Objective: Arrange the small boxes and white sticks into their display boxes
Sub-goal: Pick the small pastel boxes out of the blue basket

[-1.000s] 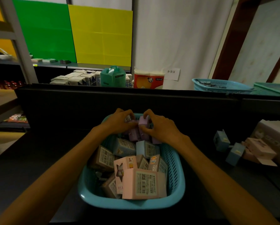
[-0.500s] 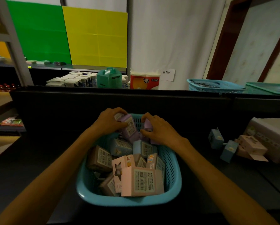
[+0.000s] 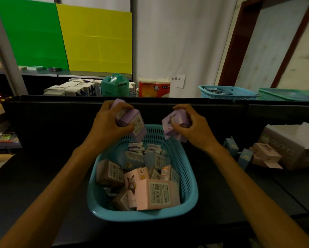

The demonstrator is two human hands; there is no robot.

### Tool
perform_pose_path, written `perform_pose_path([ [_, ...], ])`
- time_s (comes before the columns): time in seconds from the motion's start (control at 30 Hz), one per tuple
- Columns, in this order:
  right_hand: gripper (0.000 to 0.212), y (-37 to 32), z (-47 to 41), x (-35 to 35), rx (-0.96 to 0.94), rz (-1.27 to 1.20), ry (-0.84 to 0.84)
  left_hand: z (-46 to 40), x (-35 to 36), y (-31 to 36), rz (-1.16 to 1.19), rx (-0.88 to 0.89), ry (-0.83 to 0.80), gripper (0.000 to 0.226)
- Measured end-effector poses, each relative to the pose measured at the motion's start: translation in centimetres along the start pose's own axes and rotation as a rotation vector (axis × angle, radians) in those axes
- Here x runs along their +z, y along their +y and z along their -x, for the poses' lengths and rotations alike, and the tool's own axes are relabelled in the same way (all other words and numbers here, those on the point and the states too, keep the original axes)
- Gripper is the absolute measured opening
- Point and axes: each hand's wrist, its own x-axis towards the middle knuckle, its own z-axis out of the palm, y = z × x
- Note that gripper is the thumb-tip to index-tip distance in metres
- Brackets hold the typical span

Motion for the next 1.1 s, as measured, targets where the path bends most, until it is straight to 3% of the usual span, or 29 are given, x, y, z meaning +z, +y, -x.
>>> perform_pose_path([
  [0.23,0.043,2.4,3.7,-6.9,0.017,0.094,0.096,0.0,1.6,6.3,0.009,0.182,0.011,0.053],
  [0.53,0.046,8.5,7.1,-15.8,0.096,0.107,0.098,-0.4,7.4,15.7,-0.014,0.272,-0.040,0.058],
  [0.8,0.043,17.3,8.6,-23.2,0.123,0.092,0.083,-0.6,17.2,21.2,-0.033,0.153,-0.159,0.055],
  [1.1,0.043,21.8,7.2,-21.8,0.157,-0.031,0.014,0.4,28.1,19.9,0.000,-0.101,-0.259,0.054],
])
